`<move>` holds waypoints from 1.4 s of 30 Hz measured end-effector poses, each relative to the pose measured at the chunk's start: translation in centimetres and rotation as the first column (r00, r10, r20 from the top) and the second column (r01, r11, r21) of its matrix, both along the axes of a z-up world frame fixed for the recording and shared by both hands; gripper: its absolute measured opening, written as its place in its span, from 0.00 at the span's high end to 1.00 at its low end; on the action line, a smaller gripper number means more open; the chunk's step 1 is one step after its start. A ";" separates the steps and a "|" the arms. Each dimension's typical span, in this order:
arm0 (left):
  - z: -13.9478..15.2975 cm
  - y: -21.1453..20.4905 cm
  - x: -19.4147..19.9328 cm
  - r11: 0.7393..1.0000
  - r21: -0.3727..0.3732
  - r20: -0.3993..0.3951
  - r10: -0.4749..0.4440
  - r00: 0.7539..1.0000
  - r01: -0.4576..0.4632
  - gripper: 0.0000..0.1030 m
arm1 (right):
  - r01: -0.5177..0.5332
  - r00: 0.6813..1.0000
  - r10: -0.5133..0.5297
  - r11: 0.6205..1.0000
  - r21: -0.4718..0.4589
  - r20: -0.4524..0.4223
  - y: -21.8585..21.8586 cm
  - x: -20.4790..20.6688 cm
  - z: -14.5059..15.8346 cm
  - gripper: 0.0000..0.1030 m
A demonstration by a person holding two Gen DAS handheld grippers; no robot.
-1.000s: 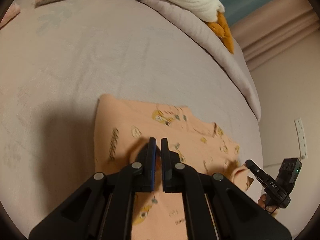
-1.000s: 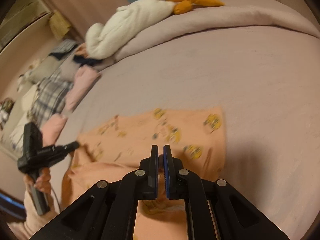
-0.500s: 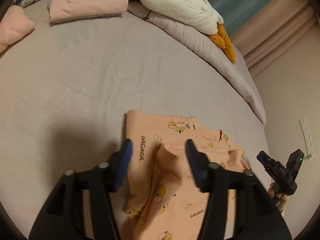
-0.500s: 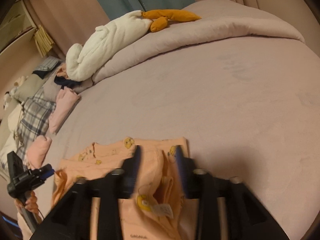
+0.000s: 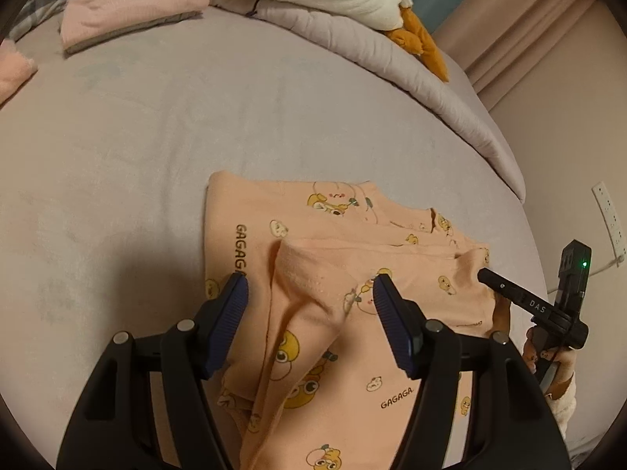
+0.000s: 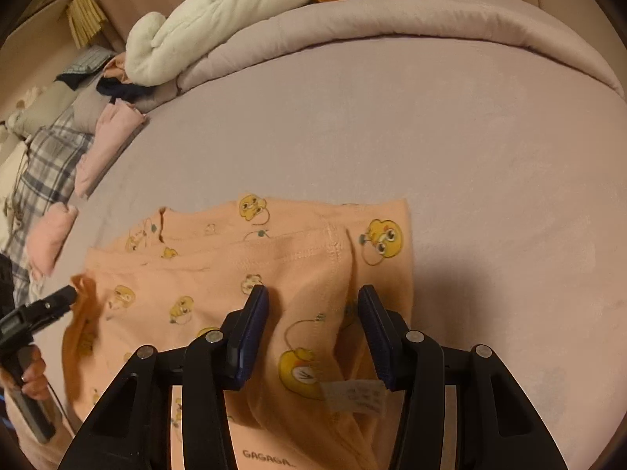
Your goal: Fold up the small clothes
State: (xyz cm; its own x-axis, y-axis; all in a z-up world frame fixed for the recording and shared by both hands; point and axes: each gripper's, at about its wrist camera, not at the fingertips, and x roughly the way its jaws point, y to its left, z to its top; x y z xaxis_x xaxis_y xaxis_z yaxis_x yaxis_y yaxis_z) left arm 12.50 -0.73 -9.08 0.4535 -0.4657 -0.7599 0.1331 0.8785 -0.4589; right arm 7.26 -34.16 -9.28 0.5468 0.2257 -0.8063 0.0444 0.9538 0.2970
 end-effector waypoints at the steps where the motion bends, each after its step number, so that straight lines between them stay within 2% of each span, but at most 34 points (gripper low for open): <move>1: 0.0 -0.1 0.0 1.000 0.011 -0.002 0.003 1.000 -0.003 0.37 | -0.005 1.000 0.005 1.000 -0.006 0.008 0.1 -0.1 0.1 0.66; 2: 0.0 -0.1 0.1 1.000 0.020 -0.003 0.008 1.000 -0.008 0.37 | -0.009 1.000 0.009 1.000 -0.013 0.011 0.2 -0.2 0.1 0.71; 4: 0.3 0.0 -0.4 0.999 0.024 0.014 0.023 1.000 -0.023 0.37 | -0.003 1.000 0.003 1.000 -0.023 0.017 0.1 -0.3 0.3 0.88; 7: 1.0 0.0 -1.1 1.000 0.014 0.039 0.011 0.999 -0.012 0.37 | 0.011 0.999 -0.011 1.000 -0.012 0.040 0.0 -0.9 0.9 0.91; 10: 1.3 -0.8 -1.6 0.999 0.011 0.058 -0.045 0.997 0.044 0.37 | 0.028 0.996 -0.028 1.000 -0.003 0.080 -0.1 -1.7 1.9 0.92; 15: 0.3 -2.6 -1.0 0.994 0.078 0.042 -0.084 0.996 0.080 0.37 | 0.042 0.990 -0.044 0.999 0.015 0.132 -0.5 -3.0 3.4 0.92; 17: -0.6 -3.2 -0.5 0.990 0.114 0.017 -0.086 0.996 0.084 0.47 | 0.042 0.990 -0.042 0.999 0.003 0.136 -0.2 -3.0 3.5 0.92; 19: -1.3 -3.6 0.0 0.985 0.153 0.004 -0.075 0.997 0.074 0.74 | 0.043 0.989 -0.041 0.999 -0.011 0.140 0.1 -3.1 3.6 0.92; 21: -1.5 -3.4 0.1 0.980 0.196 0.012 -0.046 0.999 0.043 0.87 | 0.045 0.989 -0.042 0.999 -0.020 0.139 0.1 -3.1 3.6 0.92; 22: -1.5 -3.1 0.1 0.980 0.194 0.012 -0.035 0.999 0.032 0.91 | 0.045 0.989 -0.042 0.999 -0.018 0.140 0.2 -3.2 3.5 0.92; 24: -1.2 -2.2 0.1 0.991 0.137 0.004 -0.011 1.000 0.011 0.93 | 0.046 0.988 -0.044 0.999 -0.011 0.146 0.2 -3.3 3.6 0.92; 27: -0.1 -0.9 -0.1 0.993 0.110 0.042 0.029 0.999 -0.034 0.94 | 0.044 0.986 -0.042 0.999 -0.008 0.162 0.1 -3.6 4.2 0.92; 31: 2.2 0.9 -0.3 0.999 -0.001 0.090 0.043 0.995 -0.043 0.94 | 0.050 0.980 -0.048 0.999 -0.005 0.195 0.2 -3.9 5.2 0.92; 37: 5.1 1.4 -0.2 0.998 -0.036 0.162 0.062 0.985 -0.057 0.94 | 0.057 0.968 -0.053 0.998 -0.009 0.246 0.2 -3.8 6.7 0.92; 42: 6.2 1.2 0.9 0.998 -0.022 0.197 0.068 0.978 -0.065 0.94 | 0.066 0.961 -0.057 0.998 -0.022 0.270 -0.1 -3.0 7.5 0.92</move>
State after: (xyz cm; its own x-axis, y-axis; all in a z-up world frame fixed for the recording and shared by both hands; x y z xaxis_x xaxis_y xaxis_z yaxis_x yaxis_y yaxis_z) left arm 13.44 0.47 -2.92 0.6246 -0.4402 -0.6451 0.1637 0.8815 -0.4430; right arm 4.23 -34.25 -1.75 0.7567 0.1626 -0.6332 0.0255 0.9605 0.2772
